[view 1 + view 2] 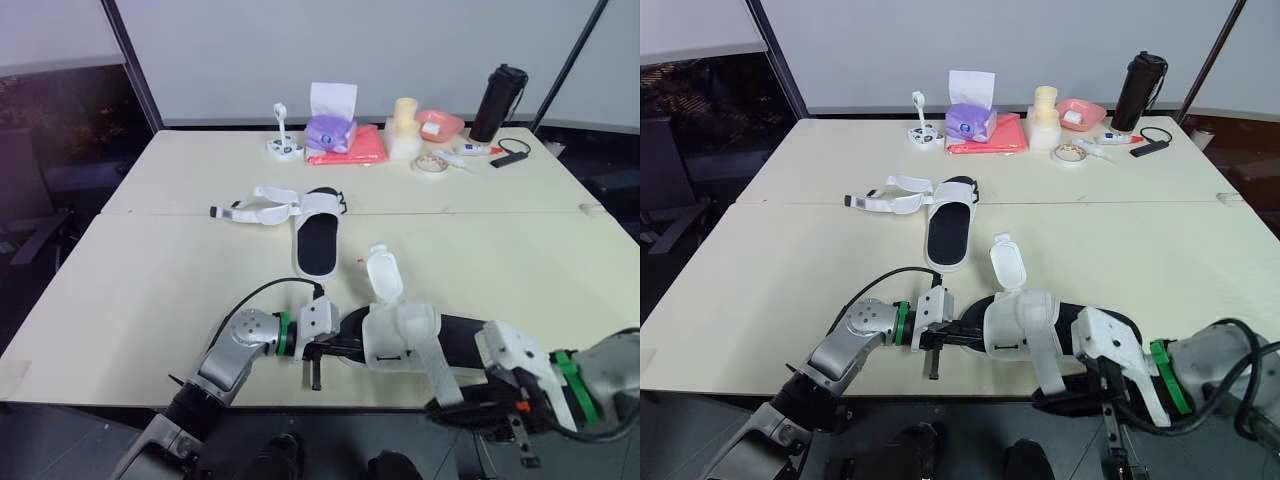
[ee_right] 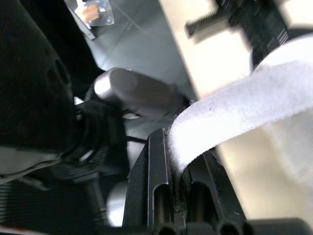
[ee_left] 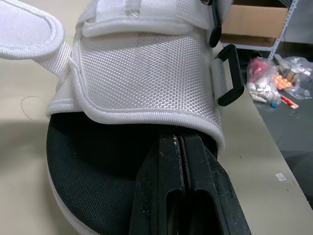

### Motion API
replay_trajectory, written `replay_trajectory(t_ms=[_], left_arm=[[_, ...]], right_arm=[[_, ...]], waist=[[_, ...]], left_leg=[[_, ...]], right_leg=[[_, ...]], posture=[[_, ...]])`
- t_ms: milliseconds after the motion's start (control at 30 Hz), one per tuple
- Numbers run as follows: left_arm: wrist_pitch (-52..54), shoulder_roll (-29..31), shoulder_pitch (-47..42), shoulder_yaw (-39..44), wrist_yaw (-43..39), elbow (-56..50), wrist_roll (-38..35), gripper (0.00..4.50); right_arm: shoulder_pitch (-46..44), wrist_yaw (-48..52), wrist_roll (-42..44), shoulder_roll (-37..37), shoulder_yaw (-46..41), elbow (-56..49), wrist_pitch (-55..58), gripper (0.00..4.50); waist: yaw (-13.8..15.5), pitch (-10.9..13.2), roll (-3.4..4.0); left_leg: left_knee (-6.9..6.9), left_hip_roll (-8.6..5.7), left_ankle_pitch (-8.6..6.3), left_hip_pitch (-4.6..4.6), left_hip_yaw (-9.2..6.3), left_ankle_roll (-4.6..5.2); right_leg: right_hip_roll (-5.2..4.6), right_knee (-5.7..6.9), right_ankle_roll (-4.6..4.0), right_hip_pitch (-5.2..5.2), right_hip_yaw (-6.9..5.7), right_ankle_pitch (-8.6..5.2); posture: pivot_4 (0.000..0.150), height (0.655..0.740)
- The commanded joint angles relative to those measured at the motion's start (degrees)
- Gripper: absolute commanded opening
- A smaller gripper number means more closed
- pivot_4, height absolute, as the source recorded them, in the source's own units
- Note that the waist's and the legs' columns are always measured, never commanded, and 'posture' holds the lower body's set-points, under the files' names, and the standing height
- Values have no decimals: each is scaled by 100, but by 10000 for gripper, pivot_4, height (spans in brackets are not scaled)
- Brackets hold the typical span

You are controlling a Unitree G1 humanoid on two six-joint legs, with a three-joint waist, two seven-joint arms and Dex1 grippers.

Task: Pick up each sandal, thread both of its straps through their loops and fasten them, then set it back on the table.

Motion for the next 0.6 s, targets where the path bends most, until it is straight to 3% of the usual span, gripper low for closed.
replay_trajectory(t_ms=[33,400,600], left_arm=[[38,25,5,-76,83,194,223,0],[-29,-20,-66,-86,89,339,260,0],[-34,-31,-65,-83,116,345,257,0]], right_arm=[[-512,-17,58,-108,33,54,-151,838],[-2123,-122,173,-54,930,834,256,838],[-2696,-287,-288,303,1740,1607,379,838]], waist=[[3,0,0],[2,1,1],[-1,1,1]], left_leg=[[0,0,0,0,0,0],[-1,-1,-1,-5,0,0],[-3,-1,0,-6,0,1]], right_leg=[[-1,-1,0,0,0,0],[-2,-6,-2,-4,-1,1],[-2,-5,-1,-10,1,3]], posture=[[1500,7400],[1500,7400],[1500,7400]])
